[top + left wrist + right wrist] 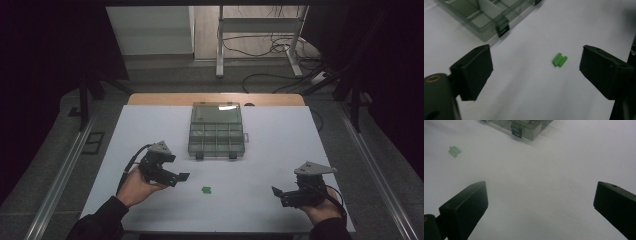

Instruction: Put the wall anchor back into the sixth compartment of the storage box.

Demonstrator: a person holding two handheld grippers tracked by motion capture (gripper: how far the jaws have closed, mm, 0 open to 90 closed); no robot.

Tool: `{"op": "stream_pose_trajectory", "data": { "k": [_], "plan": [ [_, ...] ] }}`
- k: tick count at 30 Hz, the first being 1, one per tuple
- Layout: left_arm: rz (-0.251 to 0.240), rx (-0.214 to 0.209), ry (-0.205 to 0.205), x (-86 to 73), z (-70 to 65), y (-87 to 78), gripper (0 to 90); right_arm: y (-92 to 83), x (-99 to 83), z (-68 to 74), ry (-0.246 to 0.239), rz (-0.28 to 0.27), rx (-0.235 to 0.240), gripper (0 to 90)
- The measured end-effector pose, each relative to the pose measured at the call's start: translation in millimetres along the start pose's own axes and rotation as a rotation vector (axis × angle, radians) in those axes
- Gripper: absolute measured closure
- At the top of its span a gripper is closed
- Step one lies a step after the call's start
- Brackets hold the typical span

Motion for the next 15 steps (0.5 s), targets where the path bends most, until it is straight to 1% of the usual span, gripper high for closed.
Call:
{"op": "stream_pose_trajectory", "data": {
  "k": [1,4,6,11,12,13,14,15],
  "plan": [
    [0.007,-0.013,0.014,2.8,-3.0,6.6,15.6,0.1,-0.1,0.1,-0.001,0.001,0.000,0.0],
    [0.022,-0.027,0.027,5.5,-5.5,14.5,19.8,0.3,-0.2,0.2,-0.001,0.003,0.000,0.0],
    [0.044,-0.031,0.040,6.2,-7.1,20.8,23.2,0.4,-0.5,0.2,-0.003,0.007,-0.001,0.0],
    [0.083,-0.052,0.074,7.5,-12.9,35.6,37.2,1.1,-1.0,0.3,-0.007,0.013,-0.003,0.0],
    [0.092,-0.055,0.081,7.8,-13.9,38.5,41.0,1.2,-1.1,0.3,-0.007,0.014,-0.003,0.0],
    [0.092,-0.055,0.081,7.8,-13.9,38.5,43.3,1.2,-1.1,0.3,-0.007,0.014,-0.003,0.0],
    [0.103,-0.057,0.090,8.2,-15.2,42.4,43.3,1.4,-1.2,0.3,-0.008,0.016,-0.002,0.0],
    [0.115,-0.064,0.104,8.4,-17.0,46.3,46.2,1.6,-1.5,0.4,-0.010,0.019,-0.003,0.0]
  ]
}}
Point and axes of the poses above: each handheld gripper's, and its own axes: y roughly forward along the jaws, x roughly out of its top, z roughly to its left, the point moved 6 cm from there along y, roughly forward along the jaws, and after that the axes turned 6 degrees about x, right-handed, at the moved point
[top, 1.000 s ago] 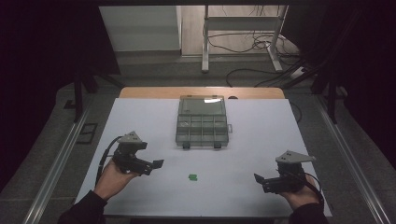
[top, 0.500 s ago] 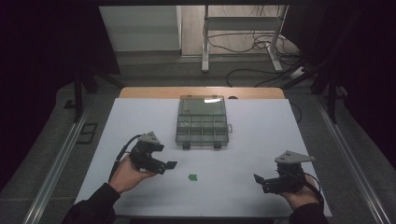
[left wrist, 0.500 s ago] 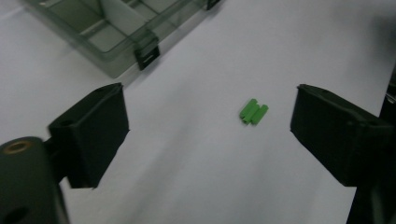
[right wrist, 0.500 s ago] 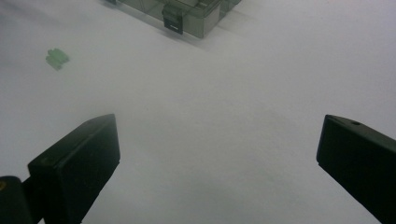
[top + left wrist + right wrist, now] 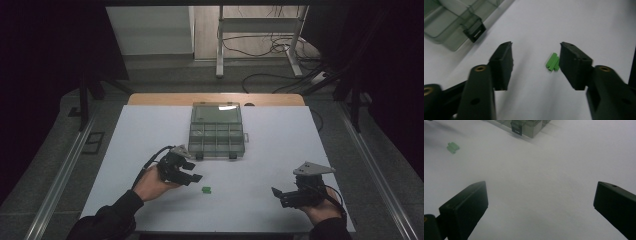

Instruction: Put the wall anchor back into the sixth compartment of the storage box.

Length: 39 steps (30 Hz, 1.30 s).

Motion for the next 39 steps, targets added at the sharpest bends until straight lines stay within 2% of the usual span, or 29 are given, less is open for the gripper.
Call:
{"op": "stream_pose_trajectory", "data": {
  "k": [1,8,15,19,20,26,30,32,39],
  "plan": [
    [0.015,-0.003,0.021,0.7,-1.7,5.2,51.1,0.1,-0.3,0.0,-0.006,0.003,-0.002,0.0],
    [0.077,-0.030,0.110,4.0,-10.5,23.2,65.1,0.1,-0.7,-0.3,-0.008,0.007,-0.004,0.0],
    [0.113,-0.052,0.136,0.6,-15.9,32.9,73.4,0.5,-0.8,0.2,-0.013,0.009,-0.001,0.0],
    [0.132,-0.055,0.158,-0.7,-18.1,36.4,75.8,0.7,-0.9,0.2,-0.014,0.011,-0.001,0.0],
    [0.140,-0.044,0.170,-1.2,-19.1,38.9,76.4,0.9,-1.4,0.2,-0.012,0.017,-0.001,0.0],
    [0.137,-0.004,0.193,0.3,-19.4,41.4,77.7,1.0,-1.6,0.2,-0.011,0.019,0.001,0.0],
    [0.140,-0.008,0.198,0.7,-21.0,42.2,79.9,1.1,-1.8,0.5,-0.012,0.021,0.002,0.0],
    [0.150,0.008,0.213,0.6,-21.1,44.6,81.1,1.4,-2.0,0.2,-0.015,0.022,0.001,0.0],
    [0.157,-0.009,0.193,1.1,-18.9,45.4,84.5,1.3,-1.8,0.2,-0.013,0.020,0.002,0.0]
  ]
}}
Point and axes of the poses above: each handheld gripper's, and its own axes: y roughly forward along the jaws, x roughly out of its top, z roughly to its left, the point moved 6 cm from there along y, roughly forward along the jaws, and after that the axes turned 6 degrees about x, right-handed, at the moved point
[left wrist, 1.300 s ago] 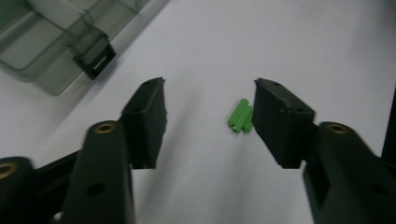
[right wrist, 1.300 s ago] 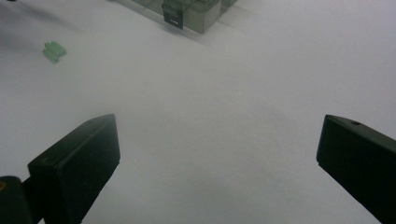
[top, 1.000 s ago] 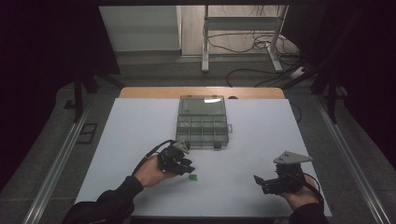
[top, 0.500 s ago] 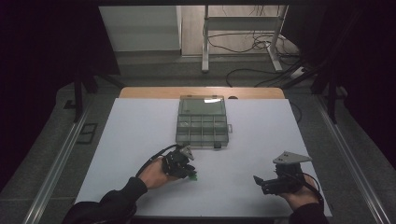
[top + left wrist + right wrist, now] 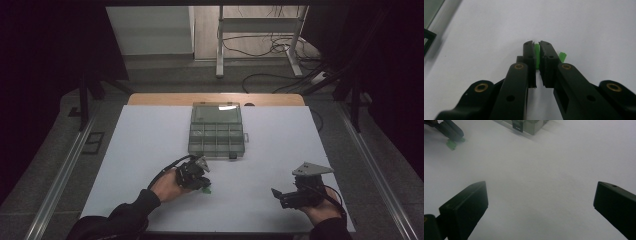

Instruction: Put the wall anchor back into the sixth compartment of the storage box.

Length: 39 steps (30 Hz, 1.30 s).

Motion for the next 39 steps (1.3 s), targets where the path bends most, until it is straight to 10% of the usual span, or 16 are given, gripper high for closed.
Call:
{"op": "stream_pose_trajectory", "data": {
  "k": [39],
  "plan": [
    [-0.188,0.097,-0.180,31.6,49.5,-47.1,84.8,-2.0,-0.9,-1.7,0.041,-0.005,0.005,0.0]
  ]
}}
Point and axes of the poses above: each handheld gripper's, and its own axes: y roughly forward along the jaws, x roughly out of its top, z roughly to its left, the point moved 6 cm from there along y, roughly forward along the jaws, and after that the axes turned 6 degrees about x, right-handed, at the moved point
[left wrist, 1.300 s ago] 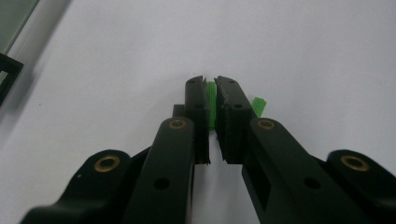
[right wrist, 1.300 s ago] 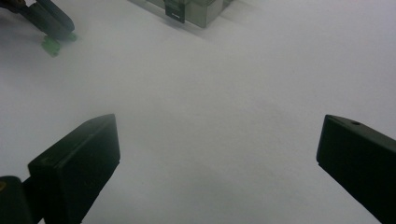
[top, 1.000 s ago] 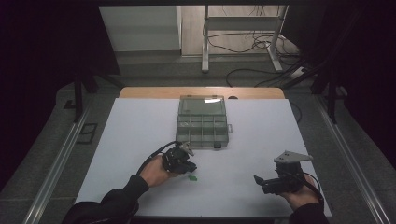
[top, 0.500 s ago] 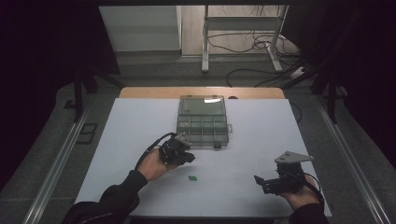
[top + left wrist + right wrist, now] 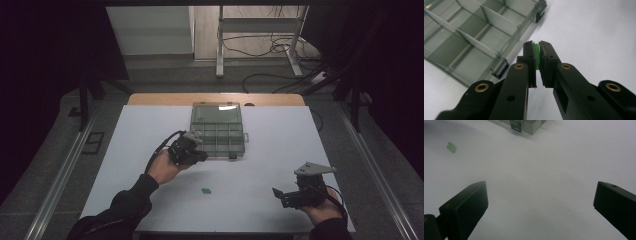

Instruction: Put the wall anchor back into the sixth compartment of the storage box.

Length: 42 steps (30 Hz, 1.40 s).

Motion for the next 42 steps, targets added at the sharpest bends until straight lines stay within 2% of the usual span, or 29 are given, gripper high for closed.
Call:
{"op": "stream_pose_trajectory", "data": {
  "k": [6,19,25,37,39,42],
  "plan": [
    [-0.006,0.029,0.008,6.9,7.7,-0.8,84.8,-1.4,0.1,-0.2,0.011,-0.001,0.004,0.0],
    [-0.033,0.070,-0.019,20.7,25.4,6.0,84.8,-2.9,0.5,2.2,-0.002,-0.002,0.001,0.0],
    [-0.026,0.100,-0.033,25.0,35.2,15.3,84.8,-2.2,0.2,1.6,0.001,0.000,0.002,0.0],
    [-0.008,0.110,-0.044,28.9,44.7,36.4,83.5,-1.2,-0.6,1.6,0.001,0.010,0.005,0.0],
    [-0.017,0.107,-0.074,29.8,46.8,38.0,74.0,-1.1,-0.7,1.4,0.000,0.009,0.005,0.0],
    [-0.021,0.101,-0.084,29.5,47.9,36.3,66.0,-0.9,-1.0,1.2,-0.003,0.011,0.004,0.0]
  ]
}}
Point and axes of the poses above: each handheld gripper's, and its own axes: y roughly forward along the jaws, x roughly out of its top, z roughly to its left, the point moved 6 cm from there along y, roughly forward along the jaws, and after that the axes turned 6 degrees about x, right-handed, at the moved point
